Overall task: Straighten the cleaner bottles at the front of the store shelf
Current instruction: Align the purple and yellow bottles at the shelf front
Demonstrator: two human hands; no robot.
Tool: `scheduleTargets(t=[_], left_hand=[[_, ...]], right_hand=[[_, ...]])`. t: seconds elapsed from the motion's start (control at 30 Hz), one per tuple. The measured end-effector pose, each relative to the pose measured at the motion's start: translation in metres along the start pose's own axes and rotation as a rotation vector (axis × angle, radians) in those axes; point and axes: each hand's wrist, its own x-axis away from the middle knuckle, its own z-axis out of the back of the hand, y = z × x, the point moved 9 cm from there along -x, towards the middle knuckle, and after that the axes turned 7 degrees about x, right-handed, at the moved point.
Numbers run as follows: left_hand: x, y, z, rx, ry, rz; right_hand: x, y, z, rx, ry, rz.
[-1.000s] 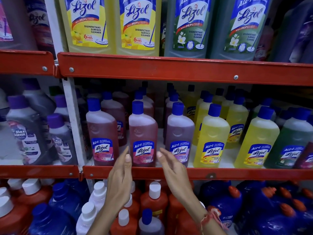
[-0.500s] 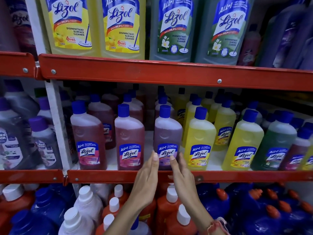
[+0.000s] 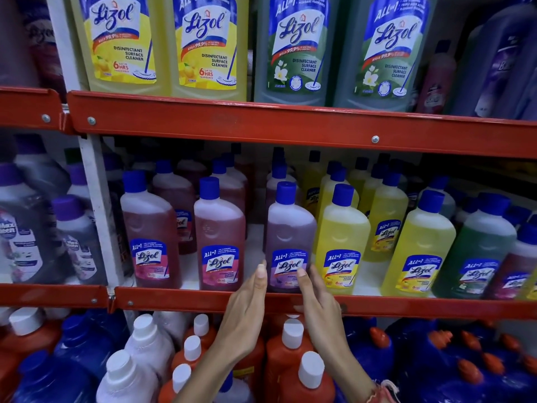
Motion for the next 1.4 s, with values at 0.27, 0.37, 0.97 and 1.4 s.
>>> scheduleTargets(t=[0.27,0.37,0.97,1.4], left_hand=[[0.001,0.000,0.005,-0.005,0.088,-0.079],[0.014,0.015,0.005,-0.081,0.256,-0.254],[0.000,0.007,-0.108,0.059,-0.074,0.047],[-0.011,-0.006,-0.106,0.105,-0.044,0.143]], right_hand=[[-0.001,0.006,0.018,0.015,0.053,0.018],[0.003,0.014,0.055,-0.030,0.277,0.028],[-0.017,0.050,0.097,-0.191,0.153,-0.064],[-0.019,0.054,0.103,-0.192,0.146,-0.070]])
